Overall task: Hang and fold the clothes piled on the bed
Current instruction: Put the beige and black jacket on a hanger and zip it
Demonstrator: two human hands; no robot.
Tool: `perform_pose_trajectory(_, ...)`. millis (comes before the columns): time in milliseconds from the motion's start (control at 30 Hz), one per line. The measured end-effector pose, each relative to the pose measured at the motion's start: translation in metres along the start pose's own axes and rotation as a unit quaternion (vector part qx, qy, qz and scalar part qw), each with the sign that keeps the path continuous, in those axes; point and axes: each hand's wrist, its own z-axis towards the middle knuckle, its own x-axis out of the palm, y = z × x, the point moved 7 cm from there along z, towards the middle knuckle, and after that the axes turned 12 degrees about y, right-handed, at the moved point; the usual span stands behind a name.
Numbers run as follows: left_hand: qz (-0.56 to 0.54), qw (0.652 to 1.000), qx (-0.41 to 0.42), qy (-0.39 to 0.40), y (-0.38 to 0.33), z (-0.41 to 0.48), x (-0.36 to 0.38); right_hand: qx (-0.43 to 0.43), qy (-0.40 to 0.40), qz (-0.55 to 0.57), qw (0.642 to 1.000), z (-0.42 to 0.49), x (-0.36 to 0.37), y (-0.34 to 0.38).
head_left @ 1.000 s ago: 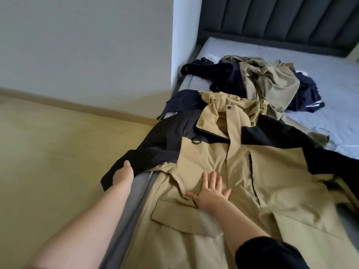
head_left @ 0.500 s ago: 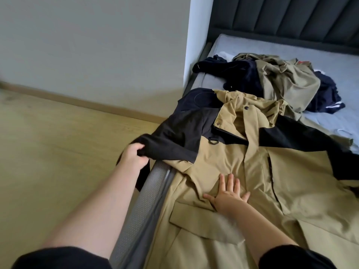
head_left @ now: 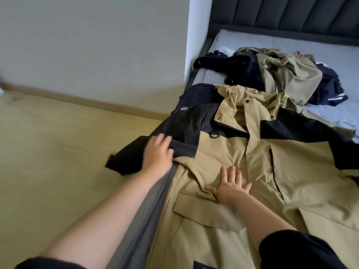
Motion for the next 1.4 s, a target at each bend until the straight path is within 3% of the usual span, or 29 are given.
perform_pose_trajectory(67,0.072,0.982,0.093,0.149,-0.044,-0.005,0.041,-0.002,0.002,-0.003,1.0,-0.004,-0.002,0.001)
perform_pose_trajectory(133,0.146,0.95,0.069,0.267,-0.047,-0.014,0.072,-0.012,0.001,-0.003,1.0,-0.009,-0.005,0.002)
perform_pose_trajectory(200,0.188,0.935,0.02,0.3,-0.043,-0.018,0.082,-0.038,0.009,0.0,0.999,-0.016,-0.01,0.0)
perform_pose_trajectory(333,0.206,0.937,-0.091,0.267,-0.075,-0.009,0.076,-0.144,0.007,0.069,0.987,-0.039,-0.04,-0.029)
perform_pose_trajectory(400,0.179,0.955,-0.073,0.223,-0.115,-0.005,0.081,-0.134,-0.15,0.079,0.976,-0.056,-0.077,-0.067)
perform_pose_trajectory(467,0.158,0.965,0.0,0.211,-0.163,-0.005,0.1,-0.038,-0.296,-0.007,0.954,-0.074,-0.1,-0.12)
perform_pose_trajectory(533,0.124,0.965,0.046,0.228,-0.208,-0.01,0.128,0.052,-0.242,-0.021,0.969,-0.07,-0.085,-0.184)
perform_pose_trajectory(633,0.084,0.957,0.065,0.27,-0.261,-0.018,0.172,0.082,-0.041,0.051,0.994,-0.056,-0.012,-0.244)
perform_pose_trajectory(700,0.09,0.96,0.055,0.26,-0.279,-0.019,0.194,0.056,-0.035,0.078,0.995,-0.049,0.01,-0.252)
perform_pose_trajectory(900,0.16,0.975,0.096,0.123,-0.286,-0.016,0.224,0.047,-0.047,0.097,0.993,-0.029,-0.003,-0.258)
perform_pose_trajectory(1000,0.168,0.973,0.116,0.105,-0.288,-0.013,0.226,0.037,-0.185,0.01,0.982,-0.047,-0.033,-0.242)
perform_pose_trajectory(1067,0.175,0.972,0.121,0.097,-0.288,-0.013,0.226,-0.038,-0.323,-0.067,0.943,-0.065,-0.063,-0.231)
perform_pose_trajectory(1133,0.175,0.973,0.123,0.086,-0.287,-0.014,0.225,-0.099,-0.451,-0.091,0.882,-0.081,-0.098,-0.236)
perform_pose_trajectory(1200,0.171,0.975,0.126,0.068,-0.287,-0.016,0.222,-0.055,-0.516,-0.063,0.853,-0.082,-0.14,-0.259)
perform_pose_trajectory(1267,0.164,0.977,0.123,0.067,-0.288,-0.015,0.221,0.058,-0.474,-0.014,0.879,-0.065,-0.174,-0.298)
perform_pose_trajectory(1333,0.161,0.977,0.118,0.073,-0.288,-0.014,0.22,0.157,-0.357,0.006,0.921,-0.041,-0.182,-0.332)
perform_pose_trajectory(1400,0.161,0.978,0.116,0.066,-0.29,-0.016,0.219,0.152,-0.225,-0.062,0.961,-0.019,-0.16,-0.333)
